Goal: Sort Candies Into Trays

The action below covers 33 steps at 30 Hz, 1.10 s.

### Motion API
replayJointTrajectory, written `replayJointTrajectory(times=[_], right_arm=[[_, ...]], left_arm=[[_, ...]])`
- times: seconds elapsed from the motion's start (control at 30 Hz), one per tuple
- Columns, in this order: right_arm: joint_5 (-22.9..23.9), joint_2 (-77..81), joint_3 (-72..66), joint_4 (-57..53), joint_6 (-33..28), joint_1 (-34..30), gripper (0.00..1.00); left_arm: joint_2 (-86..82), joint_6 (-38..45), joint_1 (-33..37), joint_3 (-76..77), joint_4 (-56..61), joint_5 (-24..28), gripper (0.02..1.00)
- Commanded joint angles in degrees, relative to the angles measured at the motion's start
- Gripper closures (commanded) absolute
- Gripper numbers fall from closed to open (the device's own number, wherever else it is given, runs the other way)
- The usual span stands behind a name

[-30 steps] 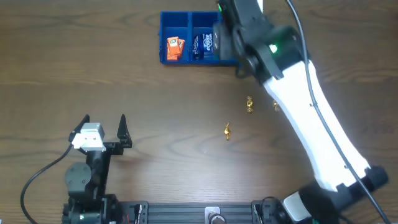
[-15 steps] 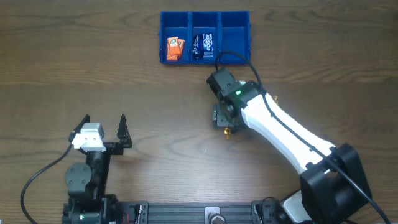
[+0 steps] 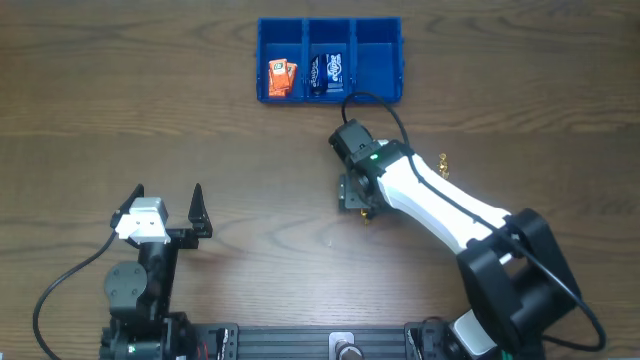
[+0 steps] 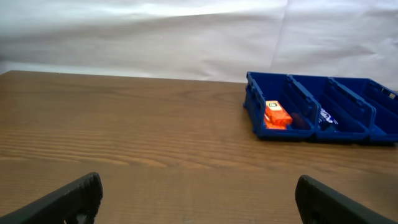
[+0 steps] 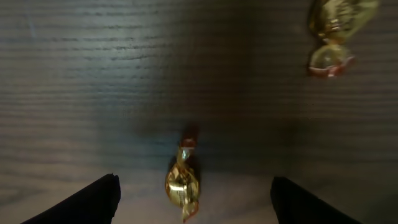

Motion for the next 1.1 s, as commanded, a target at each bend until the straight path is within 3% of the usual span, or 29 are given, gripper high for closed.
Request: replayJointTrajectory(times=[0.03, 0.8, 1.1], right_arm=[[-1.6, 1.2, -2.1, 1.4, 0.4, 0.3, 0.200], [-2.5, 3.8, -3.5, 4.6, 0.4, 1.8, 0.275], [-2.5, 3.9, -3.5, 5.2, 0.5, 1.6, 0.476]], left_arm=[[-0.3, 0.6, 0.0, -1.1, -2.0, 1.3, 0.020], [-0.3, 0.6, 0.0, -1.1, -2.0, 1.3, 0.023], [-0.3, 0.6, 0.0, -1.1, -2.0, 1.3, 0.020]])
